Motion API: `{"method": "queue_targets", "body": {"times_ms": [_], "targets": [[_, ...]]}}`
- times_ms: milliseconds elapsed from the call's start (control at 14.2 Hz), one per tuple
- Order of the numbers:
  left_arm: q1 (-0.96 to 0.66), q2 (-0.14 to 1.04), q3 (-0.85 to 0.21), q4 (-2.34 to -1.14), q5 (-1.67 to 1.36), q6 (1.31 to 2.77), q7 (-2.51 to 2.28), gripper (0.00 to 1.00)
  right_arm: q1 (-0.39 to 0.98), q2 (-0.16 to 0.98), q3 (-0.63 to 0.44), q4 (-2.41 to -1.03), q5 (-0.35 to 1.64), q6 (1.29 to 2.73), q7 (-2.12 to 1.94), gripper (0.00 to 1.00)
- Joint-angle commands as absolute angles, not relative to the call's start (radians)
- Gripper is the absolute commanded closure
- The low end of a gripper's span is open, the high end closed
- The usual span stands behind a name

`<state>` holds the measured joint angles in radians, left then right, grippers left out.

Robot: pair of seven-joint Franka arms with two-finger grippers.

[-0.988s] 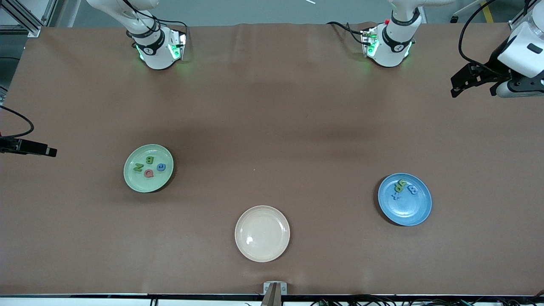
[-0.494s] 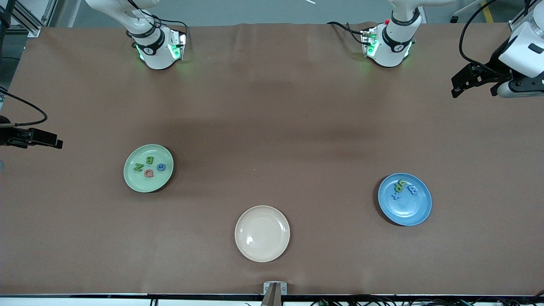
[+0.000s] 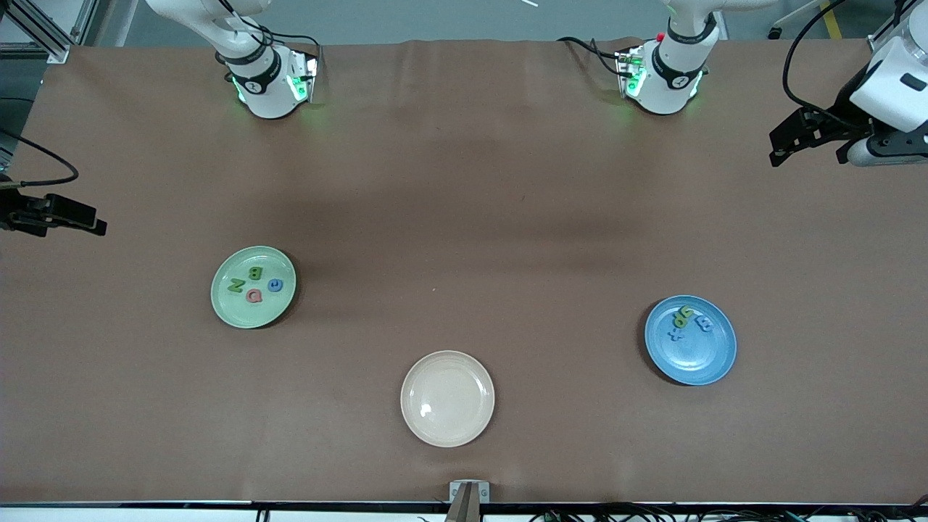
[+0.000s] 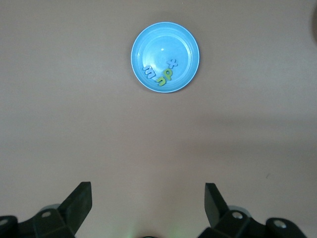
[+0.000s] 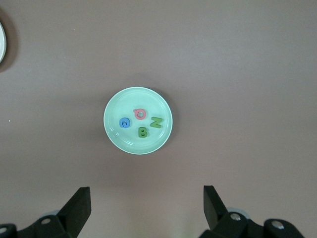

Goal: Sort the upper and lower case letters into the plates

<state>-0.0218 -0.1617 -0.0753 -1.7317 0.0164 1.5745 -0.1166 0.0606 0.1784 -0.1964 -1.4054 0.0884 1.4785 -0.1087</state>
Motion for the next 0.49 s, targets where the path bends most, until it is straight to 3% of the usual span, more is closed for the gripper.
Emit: {"method": "queue_targets", "body": {"times_ms": [0,423], "targets": [[-0.025,-0.187,-0.069,-1.744,-0.003,1.577,-0.089,0.0,-0.027,0.097,-0.103,-1.494,0.069,1.502,-0.11,0.0],[-0.025,-0.189,-0.067,-1.743,-0.003,1.577,-0.087,0.0,-0.064,0.034,-0.044,-1.557,0.025,1.525,-0.109,0.0]]}}
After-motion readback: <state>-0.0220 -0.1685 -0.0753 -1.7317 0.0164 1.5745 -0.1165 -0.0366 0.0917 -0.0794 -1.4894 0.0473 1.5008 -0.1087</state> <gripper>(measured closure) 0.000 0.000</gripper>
